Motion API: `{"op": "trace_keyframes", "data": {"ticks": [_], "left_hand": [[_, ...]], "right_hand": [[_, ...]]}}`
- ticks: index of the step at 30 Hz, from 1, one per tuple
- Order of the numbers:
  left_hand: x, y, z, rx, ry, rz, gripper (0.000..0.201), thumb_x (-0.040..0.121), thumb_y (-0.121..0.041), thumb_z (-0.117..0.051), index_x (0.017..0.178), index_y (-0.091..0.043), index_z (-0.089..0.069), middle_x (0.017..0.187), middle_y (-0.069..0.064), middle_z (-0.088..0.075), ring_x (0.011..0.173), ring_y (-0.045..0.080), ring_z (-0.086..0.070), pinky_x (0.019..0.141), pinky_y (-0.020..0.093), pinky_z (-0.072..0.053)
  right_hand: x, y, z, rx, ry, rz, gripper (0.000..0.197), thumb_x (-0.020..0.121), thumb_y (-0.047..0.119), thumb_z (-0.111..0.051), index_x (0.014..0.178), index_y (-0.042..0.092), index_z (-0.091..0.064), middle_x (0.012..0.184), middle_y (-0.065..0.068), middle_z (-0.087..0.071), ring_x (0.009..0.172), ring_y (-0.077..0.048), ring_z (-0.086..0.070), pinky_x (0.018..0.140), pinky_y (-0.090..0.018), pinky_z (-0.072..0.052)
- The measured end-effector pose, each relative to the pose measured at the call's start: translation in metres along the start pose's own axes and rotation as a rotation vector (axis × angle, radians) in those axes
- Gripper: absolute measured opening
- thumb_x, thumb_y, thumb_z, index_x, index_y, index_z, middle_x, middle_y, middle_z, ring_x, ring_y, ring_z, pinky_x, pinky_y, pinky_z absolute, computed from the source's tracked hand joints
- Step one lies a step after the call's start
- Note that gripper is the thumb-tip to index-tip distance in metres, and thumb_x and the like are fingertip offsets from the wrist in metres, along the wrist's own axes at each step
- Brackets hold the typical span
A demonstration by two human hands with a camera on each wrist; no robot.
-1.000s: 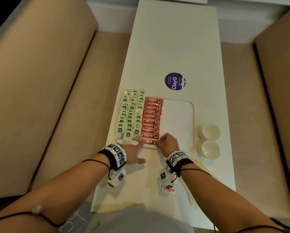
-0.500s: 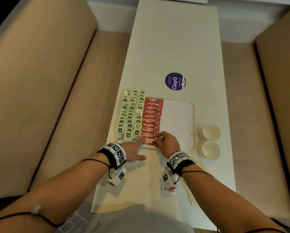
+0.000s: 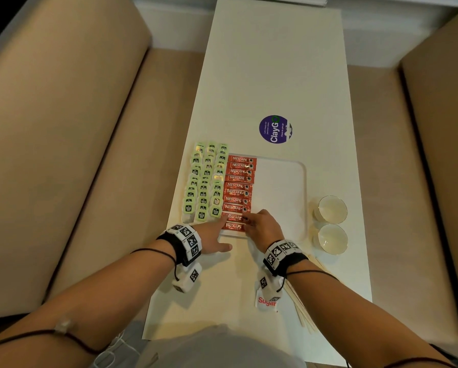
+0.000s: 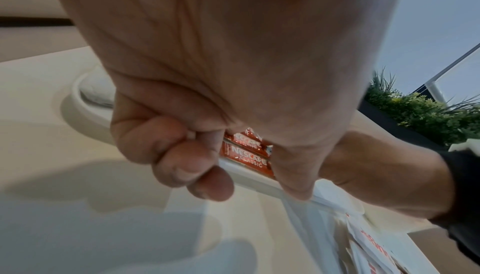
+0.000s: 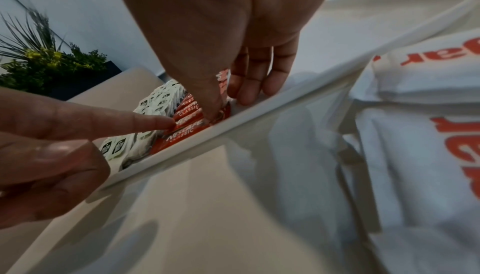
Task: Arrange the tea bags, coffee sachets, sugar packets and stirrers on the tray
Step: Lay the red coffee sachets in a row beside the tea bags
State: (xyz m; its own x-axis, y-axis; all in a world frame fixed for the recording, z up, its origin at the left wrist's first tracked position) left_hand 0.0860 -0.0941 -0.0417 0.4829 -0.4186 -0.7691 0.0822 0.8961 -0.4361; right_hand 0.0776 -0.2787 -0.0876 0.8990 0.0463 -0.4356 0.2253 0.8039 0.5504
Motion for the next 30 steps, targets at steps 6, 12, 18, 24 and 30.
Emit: {"op": "trace_keyframes", "data": {"ticks": [6,12,18,24,30], "left_hand": [[0.011,0.001,0.003,-0.033,-0.071,-0.028,0.11,0.092,-0.052,-0.063,0.155,-0.027,0.023,0.137,0.005,-0.061,0.111,0.024,-0.064,0.099,0.034,-0.05],[0.023,-0.001,0.005,-0.025,-0.081,-0.002,0.11,0.09,-0.054,-0.062,0.156,-0.025,0.021,0.126,0.007,-0.066,0.104,0.026,-0.066,0.095,0.037,-0.053],[0.029,0.002,0.001,-0.074,-0.104,-0.022,0.108,0.089,-0.053,-0.064,0.157,-0.026,0.014,0.127,0.003,-0.066,0.102,0.022,-0.066,0.092,0.034,-0.053],[0.029,-0.01,0.015,-0.211,-0.143,-0.05,0.105,0.094,-0.042,-0.064,0.155,-0.028,0.02,0.116,0.003,-0.066,0.073,0.009,-0.061,0.06,0.021,-0.046],[0.037,-0.009,0.02,-0.235,-0.102,0.029,0.104,0.091,-0.047,-0.066,0.155,-0.034,0.015,0.101,0.004,-0.07,0.064,0.017,-0.066,0.05,0.025,-0.051]], "right_hand": [[0.004,0.007,0.007,0.054,-0.034,-0.02,0.034,0.102,0.046,-0.051,0.131,0.035,-0.064,0.11,0.003,-0.051,0.096,-0.018,-0.06,0.088,-0.034,-0.051],[0.008,0.005,0.005,-0.055,0.003,-0.03,0.038,0.103,0.051,-0.041,0.132,0.038,-0.061,0.113,-0.001,-0.05,0.095,-0.021,-0.06,0.091,-0.041,-0.053],[0.009,0.004,0.009,-0.058,-0.002,-0.045,0.037,0.102,0.052,-0.043,0.13,0.037,-0.063,0.113,-0.001,-0.051,0.094,-0.021,-0.061,0.089,-0.041,-0.053],[0.015,0.009,0.014,-0.067,-0.024,-0.041,0.042,0.101,0.054,-0.042,0.137,0.035,-0.054,0.112,0.0,-0.048,0.09,-0.021,-0.061,0.088,-0.041,-0.054],[0.019,0.011,0.017,-0.145,0.0,-0.058,0.039,0.103,0.052,-0.041,0.133,0.032,-0.055,0.114,-0.004,-0.048,0.086,-0.022,-0.057,0.089,-0.039,-0.052]]}}
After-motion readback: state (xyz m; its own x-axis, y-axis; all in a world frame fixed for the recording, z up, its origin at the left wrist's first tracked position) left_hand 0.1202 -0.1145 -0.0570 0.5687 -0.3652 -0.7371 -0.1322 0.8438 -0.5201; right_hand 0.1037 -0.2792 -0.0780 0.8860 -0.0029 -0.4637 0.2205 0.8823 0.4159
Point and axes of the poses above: each hand's wrist, its own x-axis towards the middle knuckle, its own z-axis out of the back of the hand, y = z × x, the point moved 3 cm from there along x, towards the middle knuckle
